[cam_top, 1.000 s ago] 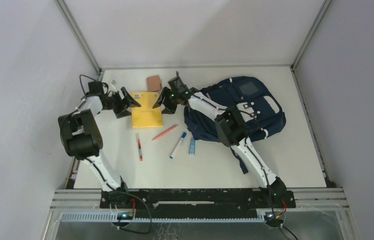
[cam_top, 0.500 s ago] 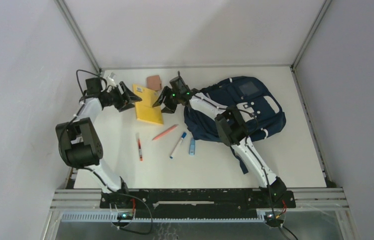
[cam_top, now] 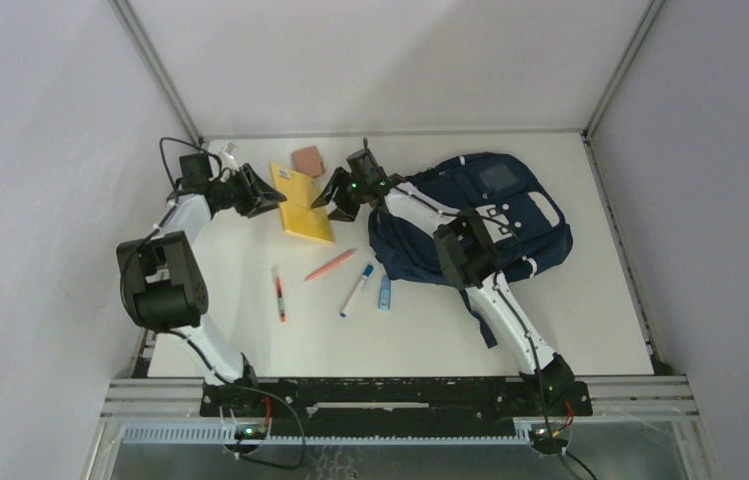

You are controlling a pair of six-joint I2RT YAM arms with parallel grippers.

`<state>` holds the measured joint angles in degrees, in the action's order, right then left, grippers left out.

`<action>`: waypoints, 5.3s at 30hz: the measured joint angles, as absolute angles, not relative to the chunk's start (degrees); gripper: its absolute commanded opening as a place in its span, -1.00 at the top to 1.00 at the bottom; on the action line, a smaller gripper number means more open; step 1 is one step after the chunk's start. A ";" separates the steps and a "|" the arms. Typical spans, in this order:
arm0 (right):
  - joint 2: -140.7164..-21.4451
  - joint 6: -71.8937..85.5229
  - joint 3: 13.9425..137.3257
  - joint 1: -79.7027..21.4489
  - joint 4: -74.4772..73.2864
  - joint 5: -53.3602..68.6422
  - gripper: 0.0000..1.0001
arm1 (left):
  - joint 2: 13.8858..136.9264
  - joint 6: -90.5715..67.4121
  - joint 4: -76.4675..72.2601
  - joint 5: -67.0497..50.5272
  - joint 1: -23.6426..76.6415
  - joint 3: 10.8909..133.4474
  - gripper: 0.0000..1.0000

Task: Pack the student bag
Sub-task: Pick up the book from the center of the board.

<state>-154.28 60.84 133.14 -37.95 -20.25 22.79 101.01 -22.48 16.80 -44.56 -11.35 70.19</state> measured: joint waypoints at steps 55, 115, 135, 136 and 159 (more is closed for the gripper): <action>-135.44 48.53 110.37 -40.29 -16.47 21.58 -0.68 | 87.85 -28.80 30.00 -32.38 -1.21 62.19 1.00; -79.79 -18.06 56.27 -55.96 14.87 -27.79 1.00 | 56.10 -46.19 24.64 -48.05 -7.60 70.89 -1.00; -97.71 -74.96 47.68 -65.58 79.96 -48.75 1.00 | 62.85 -54.89 23.42 -48.88 -6.83 66.15 -1.00; -97.71 -75.48 47.70 -65.76 80.20 -48.75 1.00 | 63.02 -54.68 23.57 -48.99 -6.70 66.19 -1.00; -99.88 -80.95 47.72 -69.78 80.88 -46.81 1.00 | 66.08 -43.20 33.71 -43.70 5.21 78.46 -0.98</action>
